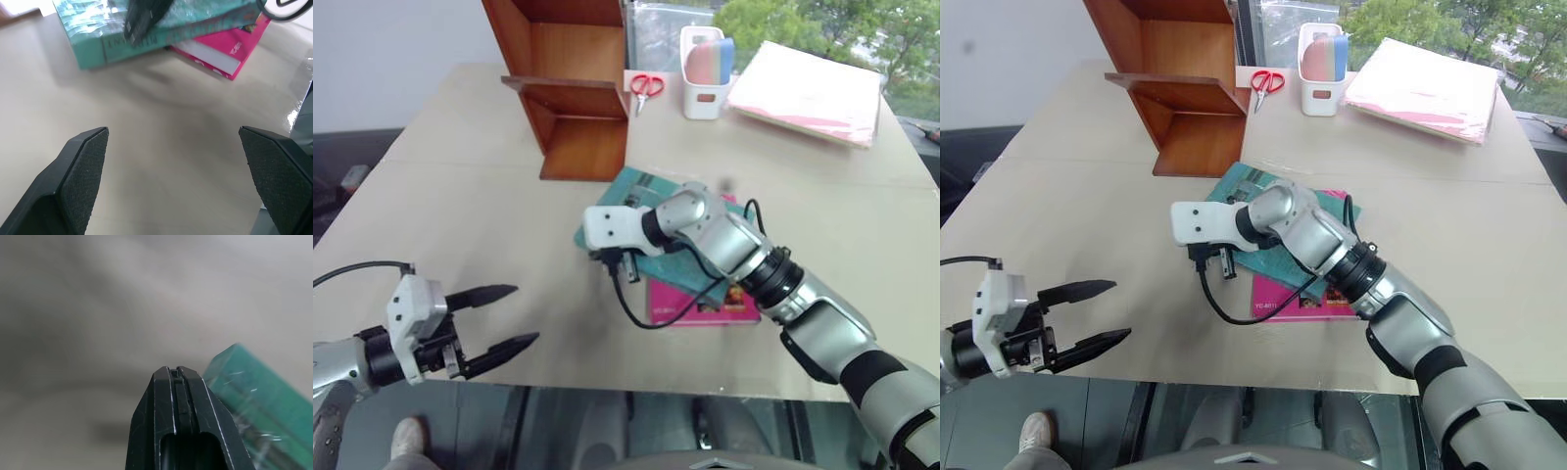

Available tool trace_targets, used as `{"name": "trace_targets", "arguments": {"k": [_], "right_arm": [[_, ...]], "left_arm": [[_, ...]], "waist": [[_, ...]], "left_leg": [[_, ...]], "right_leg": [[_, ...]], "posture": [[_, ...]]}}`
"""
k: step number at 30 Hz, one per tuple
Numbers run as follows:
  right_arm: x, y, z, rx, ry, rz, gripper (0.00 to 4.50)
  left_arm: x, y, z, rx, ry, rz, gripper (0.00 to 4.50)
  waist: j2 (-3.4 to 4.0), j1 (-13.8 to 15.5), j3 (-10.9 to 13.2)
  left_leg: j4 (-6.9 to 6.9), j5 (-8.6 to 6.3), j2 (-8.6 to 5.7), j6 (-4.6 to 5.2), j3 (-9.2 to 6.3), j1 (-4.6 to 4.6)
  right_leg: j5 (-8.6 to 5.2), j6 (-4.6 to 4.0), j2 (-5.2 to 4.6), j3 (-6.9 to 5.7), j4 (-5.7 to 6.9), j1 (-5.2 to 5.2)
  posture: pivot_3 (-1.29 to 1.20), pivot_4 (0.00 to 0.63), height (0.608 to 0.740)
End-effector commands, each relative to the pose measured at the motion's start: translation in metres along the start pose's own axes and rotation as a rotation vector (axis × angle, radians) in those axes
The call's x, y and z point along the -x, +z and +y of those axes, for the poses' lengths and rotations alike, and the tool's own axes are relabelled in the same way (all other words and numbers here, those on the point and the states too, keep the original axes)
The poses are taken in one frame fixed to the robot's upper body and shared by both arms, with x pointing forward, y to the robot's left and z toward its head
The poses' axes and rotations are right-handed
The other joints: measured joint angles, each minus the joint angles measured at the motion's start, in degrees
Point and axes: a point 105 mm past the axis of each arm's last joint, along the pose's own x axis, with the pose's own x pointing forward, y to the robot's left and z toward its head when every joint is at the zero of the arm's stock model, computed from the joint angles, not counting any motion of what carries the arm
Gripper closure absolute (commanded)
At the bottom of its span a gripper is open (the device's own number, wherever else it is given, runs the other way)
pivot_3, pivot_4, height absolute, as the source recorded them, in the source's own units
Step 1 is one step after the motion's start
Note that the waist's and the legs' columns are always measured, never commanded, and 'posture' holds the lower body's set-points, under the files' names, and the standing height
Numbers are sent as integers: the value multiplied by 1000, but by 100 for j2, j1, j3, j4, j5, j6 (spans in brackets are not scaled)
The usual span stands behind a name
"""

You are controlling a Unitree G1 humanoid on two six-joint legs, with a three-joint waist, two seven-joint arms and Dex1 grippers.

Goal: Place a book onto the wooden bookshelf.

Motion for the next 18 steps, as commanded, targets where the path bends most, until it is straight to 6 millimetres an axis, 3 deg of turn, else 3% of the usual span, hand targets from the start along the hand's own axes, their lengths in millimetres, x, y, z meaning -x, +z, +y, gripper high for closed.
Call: {"name": "trace_targets", "arguments": {"k": [1,8,18], "right_arm": [[0,7,-2,35,-6,-13,4440],[-1,5,-4,27,-12,0,4440],[14,6,-23,49,-91,30,4440]], "left_arm": [[9,18,1,-56,36,-109,0],[28,24,-19,28,-75,-176,0],[33,14,-15,49,-73,-143,0]], "waist": [[0,1,0],[-5,-10,-2],[-6,3,-3]], "left_leg": [[0,0,0,0,3,0],[-5,0,7,0,19,2],[-9,-1,7,0,29,2]], "right_leg": [[0,0,-1,3,0,-1],[0,0,-1,16,0,-7],[0,-1,-2,28,0,-14]], "posture": [[0,150,740],[0,150,740],[0,150,740]]}}
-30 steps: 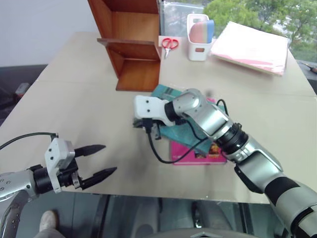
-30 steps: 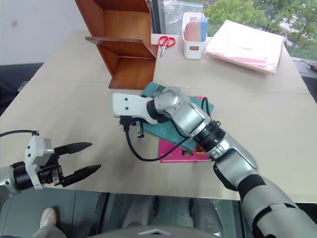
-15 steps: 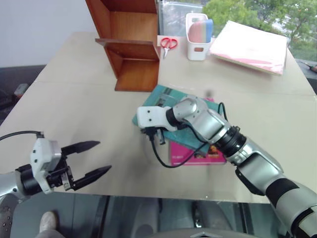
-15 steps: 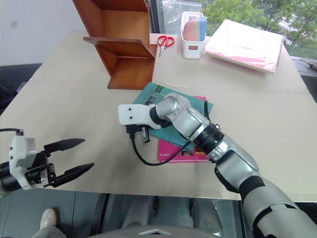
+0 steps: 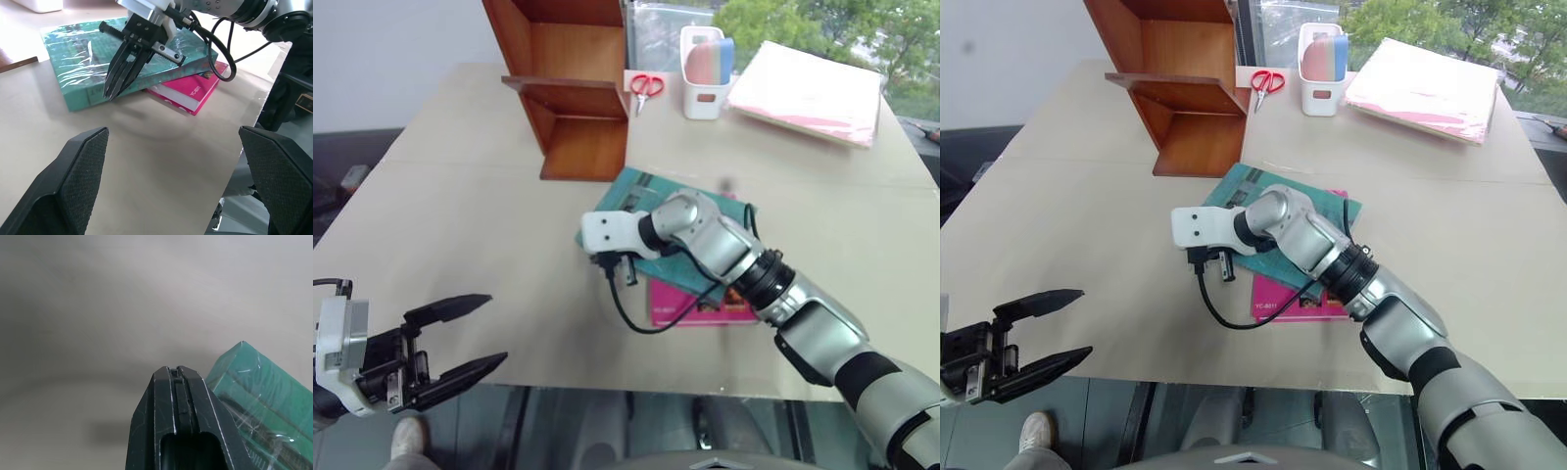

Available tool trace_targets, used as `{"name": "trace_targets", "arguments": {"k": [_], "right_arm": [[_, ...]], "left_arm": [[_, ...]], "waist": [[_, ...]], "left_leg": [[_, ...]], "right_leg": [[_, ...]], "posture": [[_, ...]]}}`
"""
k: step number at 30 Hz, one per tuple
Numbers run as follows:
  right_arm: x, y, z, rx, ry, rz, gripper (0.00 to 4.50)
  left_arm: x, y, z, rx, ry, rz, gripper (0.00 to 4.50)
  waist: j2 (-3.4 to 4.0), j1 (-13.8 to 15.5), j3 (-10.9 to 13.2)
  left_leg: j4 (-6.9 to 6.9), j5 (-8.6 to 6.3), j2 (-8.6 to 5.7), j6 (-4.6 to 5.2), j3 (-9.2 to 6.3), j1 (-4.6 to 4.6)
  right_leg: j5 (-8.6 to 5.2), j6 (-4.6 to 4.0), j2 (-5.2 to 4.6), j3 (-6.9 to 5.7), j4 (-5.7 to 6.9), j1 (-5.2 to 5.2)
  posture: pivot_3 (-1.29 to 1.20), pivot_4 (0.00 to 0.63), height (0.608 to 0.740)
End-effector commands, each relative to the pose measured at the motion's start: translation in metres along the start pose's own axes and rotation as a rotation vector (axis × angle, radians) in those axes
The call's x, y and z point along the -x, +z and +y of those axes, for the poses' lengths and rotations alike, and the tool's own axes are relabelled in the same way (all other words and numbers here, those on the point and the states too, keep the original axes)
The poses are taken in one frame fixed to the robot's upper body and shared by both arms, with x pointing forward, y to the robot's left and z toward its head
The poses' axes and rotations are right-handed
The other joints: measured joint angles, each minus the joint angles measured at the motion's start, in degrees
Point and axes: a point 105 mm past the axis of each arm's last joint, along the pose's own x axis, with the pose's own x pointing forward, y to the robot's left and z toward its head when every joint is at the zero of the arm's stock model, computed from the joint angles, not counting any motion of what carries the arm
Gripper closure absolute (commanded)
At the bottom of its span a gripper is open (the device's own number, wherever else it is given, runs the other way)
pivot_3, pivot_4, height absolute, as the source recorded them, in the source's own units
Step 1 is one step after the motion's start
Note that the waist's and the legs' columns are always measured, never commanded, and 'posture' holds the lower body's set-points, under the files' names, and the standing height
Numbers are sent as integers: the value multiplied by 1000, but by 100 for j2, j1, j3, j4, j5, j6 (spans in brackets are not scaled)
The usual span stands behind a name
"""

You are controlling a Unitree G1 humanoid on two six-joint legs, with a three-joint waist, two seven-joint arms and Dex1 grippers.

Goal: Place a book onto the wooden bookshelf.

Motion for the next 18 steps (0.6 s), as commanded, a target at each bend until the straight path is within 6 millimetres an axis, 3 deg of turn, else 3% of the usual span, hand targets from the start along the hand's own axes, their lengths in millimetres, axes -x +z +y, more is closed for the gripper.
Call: {"name": "trace_targets", "arguments": {"k": [1,11,13,15,18], "right_arm": [[15,11,-18,36,-74,-12,4440],[33,4,-33,13,-154,3,4440],[39,14,-36,-36,-161,-76,4440],[53,24,-45,-91,-197,-150,4440],[82,9,-74,-122,-358,-119,4440]], "left_arm": [[1,5,3,-35,2,1,0],[-9,6,11,-49,-19,-16,0],[-10,7,12,-49,-20,-19,0],[-12,6,12,-47,-22,-24,0],[-16,6,12,-47,-21,-35,0]], "waist": [[0,3,0],[-1,-5,0],[-2,-5,1],[-2,-6,1],[0,-6,3]], "left_leg": [[-1,0,0,0,0,0],[-10,0,2,0,14,-1],[-10,0,2,0,16,-2],[-11,0,3,1,18,-3],[-12,0,4,0,18,-4]], "right_leg": [[0,0,0,0,0,-1],[0,0,2,14,0,-13],[0,0,1,16,0,-14],[0,0,1,17,0,-15],[0,0,2,17,0,-17]], "posture": [[0,150,740],[0,150,740],[0,150,740],[0,150,740],[0,150,740]]}}
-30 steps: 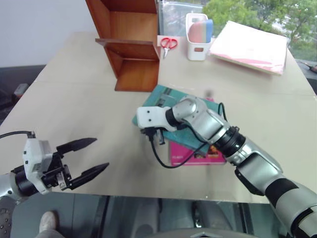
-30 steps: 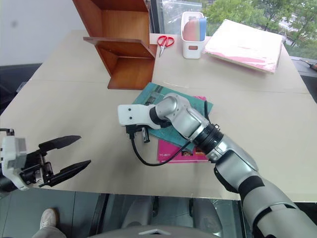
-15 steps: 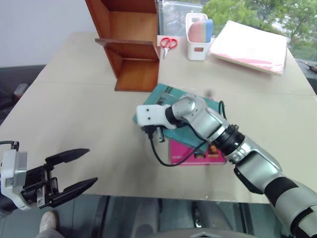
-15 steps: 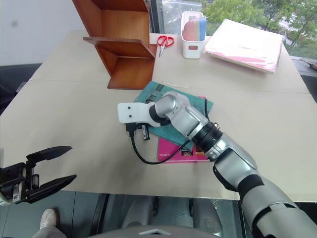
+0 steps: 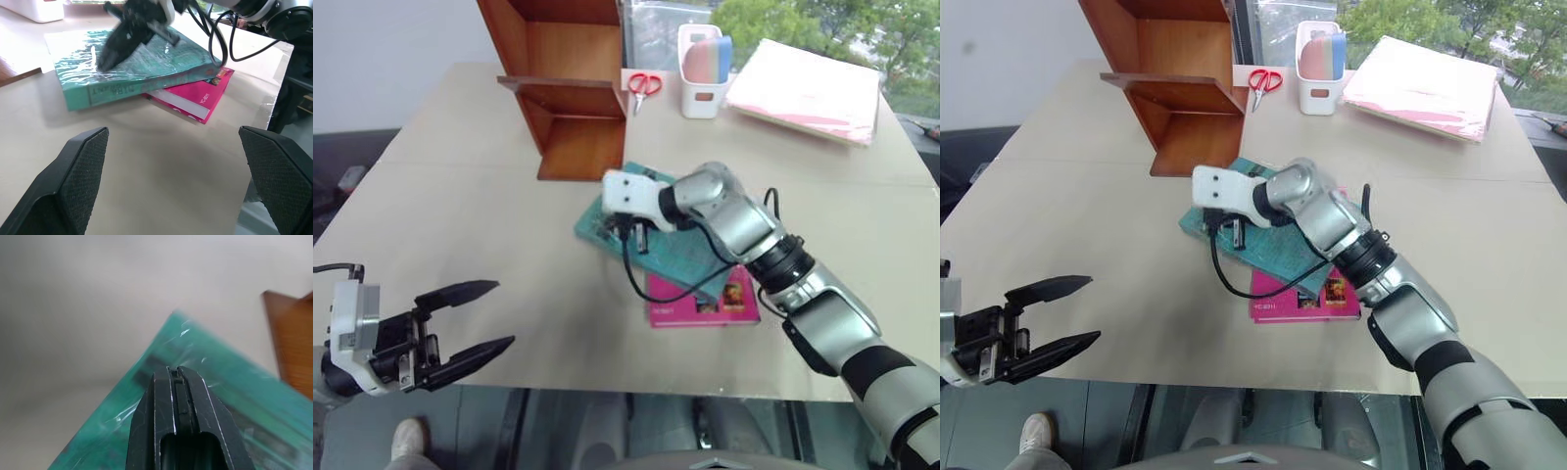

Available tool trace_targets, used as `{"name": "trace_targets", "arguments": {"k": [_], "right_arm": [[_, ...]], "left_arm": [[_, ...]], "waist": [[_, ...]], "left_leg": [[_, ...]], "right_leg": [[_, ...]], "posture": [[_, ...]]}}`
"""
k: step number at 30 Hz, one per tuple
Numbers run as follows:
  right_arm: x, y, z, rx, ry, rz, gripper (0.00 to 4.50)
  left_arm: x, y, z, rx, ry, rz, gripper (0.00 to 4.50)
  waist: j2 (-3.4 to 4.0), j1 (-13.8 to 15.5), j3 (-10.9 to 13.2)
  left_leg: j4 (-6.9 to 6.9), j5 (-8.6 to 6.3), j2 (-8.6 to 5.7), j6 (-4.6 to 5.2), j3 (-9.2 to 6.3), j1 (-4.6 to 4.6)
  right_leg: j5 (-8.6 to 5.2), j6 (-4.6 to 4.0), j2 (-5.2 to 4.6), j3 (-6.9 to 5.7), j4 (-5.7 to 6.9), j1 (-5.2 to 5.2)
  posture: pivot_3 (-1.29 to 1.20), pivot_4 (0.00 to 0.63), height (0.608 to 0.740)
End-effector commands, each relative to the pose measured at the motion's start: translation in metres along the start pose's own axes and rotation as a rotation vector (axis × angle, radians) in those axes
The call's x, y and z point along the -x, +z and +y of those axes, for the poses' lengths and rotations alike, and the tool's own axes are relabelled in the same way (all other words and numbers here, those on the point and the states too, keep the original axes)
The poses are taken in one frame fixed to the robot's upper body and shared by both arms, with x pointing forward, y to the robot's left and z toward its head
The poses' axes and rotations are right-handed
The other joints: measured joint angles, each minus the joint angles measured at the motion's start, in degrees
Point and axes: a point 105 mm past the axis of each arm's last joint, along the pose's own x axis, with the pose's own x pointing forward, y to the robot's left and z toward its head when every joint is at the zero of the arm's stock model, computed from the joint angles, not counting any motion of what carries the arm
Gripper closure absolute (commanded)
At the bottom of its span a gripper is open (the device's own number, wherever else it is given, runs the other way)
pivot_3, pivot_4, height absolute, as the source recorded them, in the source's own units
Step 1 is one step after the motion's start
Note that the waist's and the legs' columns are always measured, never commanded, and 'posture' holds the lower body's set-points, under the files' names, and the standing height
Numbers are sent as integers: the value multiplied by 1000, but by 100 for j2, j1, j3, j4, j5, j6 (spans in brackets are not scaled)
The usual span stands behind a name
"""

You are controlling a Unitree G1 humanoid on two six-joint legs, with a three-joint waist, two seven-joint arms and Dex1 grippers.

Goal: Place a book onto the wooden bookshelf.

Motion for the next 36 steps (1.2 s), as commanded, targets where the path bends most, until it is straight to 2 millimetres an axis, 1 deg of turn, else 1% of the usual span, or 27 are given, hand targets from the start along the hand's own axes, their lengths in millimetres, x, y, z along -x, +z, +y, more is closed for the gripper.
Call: {"name": "trace_targets", "arguments": {"k": [1,3,5,7,8,11,12,14,17,22,24,26,27,29,30,32,33,36], "right_arm": [[36,10,-46,22,-206,-19,4440],[47,-6,-56,12,-235,31,4440],[55,-21,-60,15,-242,80,4440],[65,-46,-62,30,-237,164,4440],[69,-61,-59,15,-218,206,4440],[83,-109,-43,-25,-140,349,4440],[87,-120,-39,-33,-131,378,4440],[95,-135,-31,-64,-122,409,4440],[105,-143,-19,-104,-124,408,4440],[119,-143,1,-175,-160,398,4440],[122,-141,8,-214,-195,395,4440],[126,-137,8,-247,-272,375,4440],[129,-130,3,-258,-325,339,4440],[132,-101,-6,-243,-394,198,4440],[132,-89,-5,-236,-391,140,4440],[126,-56,10,-213,-286,8,4440],[122,-45,20,-218,-224,-32,4440],[106,-21,50,-235,-29,-85,4440]], "left_arm": [[-3,2,0,-18,5,-6,0],[-5,2,0,-20,6,-13,0],[-7,3,0,-21,6,-15,0],[-8,3,1,-22,5,-18,0],[-9,3,1,-23,4,-20,0],[-10,2,1,-26,0,-25,0],[-11,2,1,-26,0,-27,0],[-13,2,1,-27,-2,-31,0],[-15,2,1,-27,-4,-35,0],[-18,1,5,-27,-11,-36,0],[-21,1,7,-26,-21,-37,0],[-25,1,7,-20,-41,-39,0],[-26,1,8,-19,-48,-40,0],[-27,1,10,-16,-56,-41,0],[-27,1,11,-16,-59,-40,0],[-27,0,14,-16,-67,-37,0],[-28,0,16,-17,-71,-35,0],[-30,1,19,-20,-84,-32,0]], "waist": [[1,9,1],[-4,24,-2],[-8,17,-5],[-6,-1,-3],[-6,-5,-2],[-3,-3,-1],[-3,-1,-2],[-17,5,-13],[-51,25,-48],[-94,51,-88],[-98,54,-94],[-98,49,-96],[-97,46,-96],[-89,26,-90],[-85,19,-87],[-69,13,-71],[-61,10,-65],[-50,8,-58]], "left_leg": [[0,0,0,0,1,0],[0,0,-2,0,3,0],[0,-1,-4,1,5,0],[-3,-1,-4,2,9,-1],[-6,0,-4,2,10,-1],[-10,-1,-2,2,13,-1],[-12,-1,-3,3,18,0],[-17,-2,-3,4,20,7],[-17,-2,-2,3,19,18],[-16,-1,1,3,11,20],[-15,-2,8,3,9,21],[-15,-2,8,3,11,23],[-16,-2,8,3,11,22],[-16,-2,8,3,11,22],[-16,-1,5,3,13,19],[-18,-1,2,3,16,14],[-19,-1,2,4,16,6],[-28,-1,3,4,16,-5]], "right_leg": [[0,0,-1,1,0,-1],[0,0,-4,0,-1,0],[0,0,-6,1,-5,0],[0,0,-6,6,-7,-2],[0,0,-5,7,-6,-3],[0,-1,-2,10,-11,-4],[-1,-1,-4,14,-14,-4],[-1,-1,-4,16,-14,-2],[-2,-2,-5,15,-15,12],[-2,-3,-11,7,-17,21],[-3,-3,-15,3,-22,26],[-3,-3,-15,5,-23,27],[-3,-3,-15,5,-23,27],[-3,-3,-13,5,-24,26],[-2,-3,-10,7,-24,24],[-2,-3,-10,10,-24,22],[-2,-2,-8,11,-23,14],[-2,-3,-1,13,-22,-3]], "posture": [[0,150,740],[0,150,740],[0,150,740],[0,150,740],[0,150,740],[0,150,740],[0,150,740],[0,150,740],[0,150,740],[0,150,740],[0,150,740],[0,150,740],[0,150,740],[0,150,740],[0,150,740],[0,150,740],[0,150,740],[0,150,740]]}}
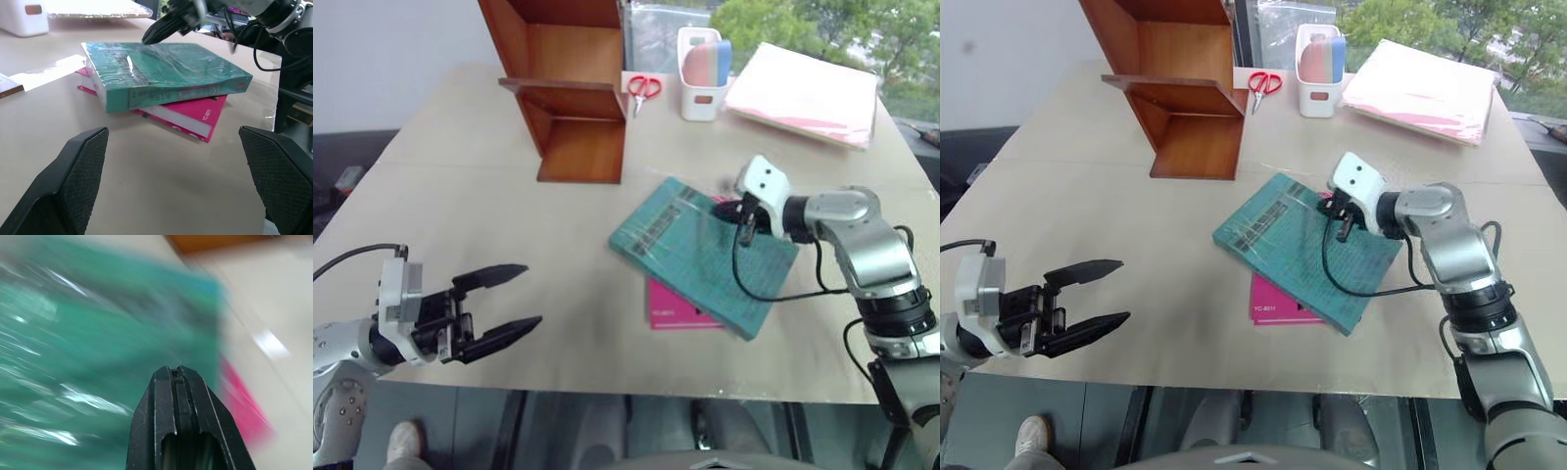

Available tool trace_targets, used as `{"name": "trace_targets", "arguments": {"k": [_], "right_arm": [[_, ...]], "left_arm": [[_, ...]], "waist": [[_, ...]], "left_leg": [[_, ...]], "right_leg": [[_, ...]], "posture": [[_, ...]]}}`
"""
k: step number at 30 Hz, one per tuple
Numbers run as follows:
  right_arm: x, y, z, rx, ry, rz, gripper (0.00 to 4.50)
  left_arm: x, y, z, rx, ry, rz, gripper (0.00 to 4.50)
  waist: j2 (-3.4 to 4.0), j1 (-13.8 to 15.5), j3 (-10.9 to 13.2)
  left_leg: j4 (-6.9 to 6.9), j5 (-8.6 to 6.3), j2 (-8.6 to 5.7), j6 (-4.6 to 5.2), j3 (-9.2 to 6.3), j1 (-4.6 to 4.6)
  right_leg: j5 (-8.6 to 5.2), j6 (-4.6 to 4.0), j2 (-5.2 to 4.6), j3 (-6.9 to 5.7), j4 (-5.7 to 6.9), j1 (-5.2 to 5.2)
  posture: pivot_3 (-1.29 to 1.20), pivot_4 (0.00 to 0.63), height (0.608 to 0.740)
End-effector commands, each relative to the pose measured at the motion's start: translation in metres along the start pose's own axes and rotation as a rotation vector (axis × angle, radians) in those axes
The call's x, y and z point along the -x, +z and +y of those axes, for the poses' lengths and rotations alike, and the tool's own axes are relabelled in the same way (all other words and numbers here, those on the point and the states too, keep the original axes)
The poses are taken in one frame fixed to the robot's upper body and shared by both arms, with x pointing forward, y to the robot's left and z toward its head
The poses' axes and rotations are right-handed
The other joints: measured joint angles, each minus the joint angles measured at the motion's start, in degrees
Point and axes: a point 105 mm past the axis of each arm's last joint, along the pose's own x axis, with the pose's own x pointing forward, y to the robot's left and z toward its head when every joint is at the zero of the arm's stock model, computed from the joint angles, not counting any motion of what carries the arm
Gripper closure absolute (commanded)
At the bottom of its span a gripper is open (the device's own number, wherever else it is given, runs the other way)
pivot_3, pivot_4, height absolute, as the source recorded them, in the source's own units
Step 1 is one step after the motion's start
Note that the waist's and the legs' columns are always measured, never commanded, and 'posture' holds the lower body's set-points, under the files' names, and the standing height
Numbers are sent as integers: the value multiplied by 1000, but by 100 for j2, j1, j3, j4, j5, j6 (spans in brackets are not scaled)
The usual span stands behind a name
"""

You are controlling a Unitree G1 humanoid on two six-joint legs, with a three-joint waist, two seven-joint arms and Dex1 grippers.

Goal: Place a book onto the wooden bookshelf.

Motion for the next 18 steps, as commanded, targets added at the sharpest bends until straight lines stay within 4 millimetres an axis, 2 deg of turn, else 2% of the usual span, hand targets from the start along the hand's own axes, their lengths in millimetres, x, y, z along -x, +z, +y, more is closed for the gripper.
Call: {"name": "trace_targets", "arguments": {"k": [1,5,9,14,18], "right_arm": [[-4,27,42,31,223,-48,4440],[-21,27,58,52,331,-11,4440],[-44,9,67,126,392,90,4440],[-73,20,76,154,463,68,4440],[-90,16,65,188,406,108,4440]], "left_arm": [[-2,3,2,-13,-25,9,0],[-4,3,3,-14,-34,10,0],[-3,3,2,-12,-35,11,0],[0,1,-4,-3,-24,18,0],[4,1,-9,-2,-1,19,0]], "waist": [[0,0,0],[-1,0,1],[-1,-3,0],[-1,-20,1],[-1,-6,1]], "left_leg": [[-3,0,1,0,-2,0],[-9,0,0,0,1,0],[-9,0,0,0,-1,2],[-10,0,1,0,0,0],[-11,0,4,-1,-4,1]], "right_leg": [[-1,-1,2,-2,-2,0],[0,0,0,-2,-18,2],[0,-1,1,-3,-19,-1],[0,-1,2,-2,-19,0],[0,-1,4,-6,-19,-1]], "posture": [[0,150,740],[0,150,740],[0,150,740],[0,150,740],[0,150,740]]}}
